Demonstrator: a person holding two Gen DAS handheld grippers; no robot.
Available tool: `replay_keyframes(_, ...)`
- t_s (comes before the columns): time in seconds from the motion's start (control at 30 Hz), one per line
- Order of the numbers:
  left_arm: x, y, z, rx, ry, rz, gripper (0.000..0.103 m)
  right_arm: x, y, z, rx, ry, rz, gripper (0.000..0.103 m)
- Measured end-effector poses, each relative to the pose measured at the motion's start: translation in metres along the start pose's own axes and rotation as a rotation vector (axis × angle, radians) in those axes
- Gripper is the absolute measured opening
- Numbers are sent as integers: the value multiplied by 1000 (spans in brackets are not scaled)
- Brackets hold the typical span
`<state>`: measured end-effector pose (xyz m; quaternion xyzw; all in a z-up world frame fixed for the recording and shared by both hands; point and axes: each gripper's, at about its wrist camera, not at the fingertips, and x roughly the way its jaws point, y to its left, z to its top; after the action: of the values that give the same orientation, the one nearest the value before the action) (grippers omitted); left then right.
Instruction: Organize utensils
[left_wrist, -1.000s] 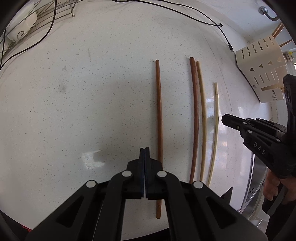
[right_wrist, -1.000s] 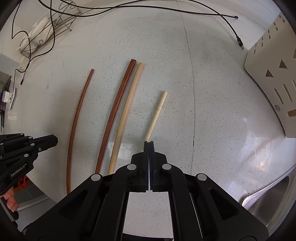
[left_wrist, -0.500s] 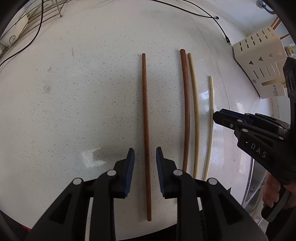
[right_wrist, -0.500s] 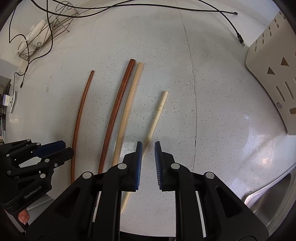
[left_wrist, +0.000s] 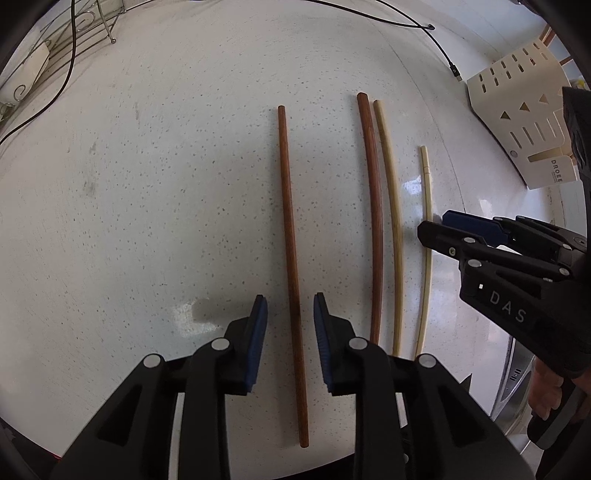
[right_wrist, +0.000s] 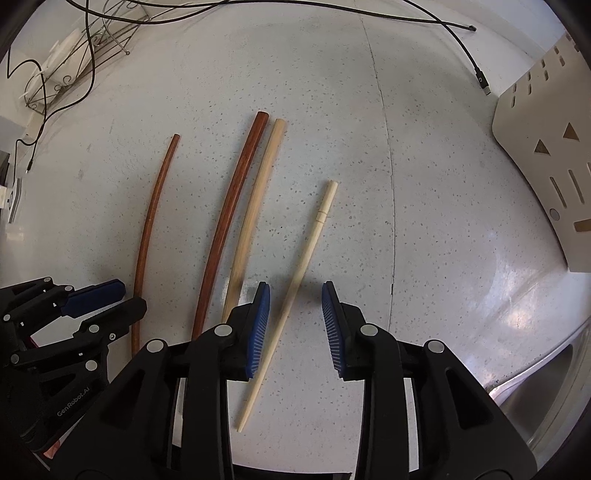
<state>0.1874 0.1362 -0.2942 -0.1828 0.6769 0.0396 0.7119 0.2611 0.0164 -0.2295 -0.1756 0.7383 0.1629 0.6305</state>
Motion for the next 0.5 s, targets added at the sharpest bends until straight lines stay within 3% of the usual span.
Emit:
replay_keyframes(0.07,2,-3,1,4,6,4,25,1,7,1,-23,2,-39,22)
replay_keyframes(0.13,2,-4,2,5,10,11,18,1,14,0,-48,1,-66,17)
replay_keyframes(0.17,1,-3,3,8,10,20,15,1,16,0,-55,3,-70,9)
replay_keyframes(0.3,4,-2,3,14,16,-11,6,2,22,0,-78,10,-67,9)
replay_keyframes(0.5,6,-3,2,24,20,-23,6,1,17,-1,-69,25,31,4)
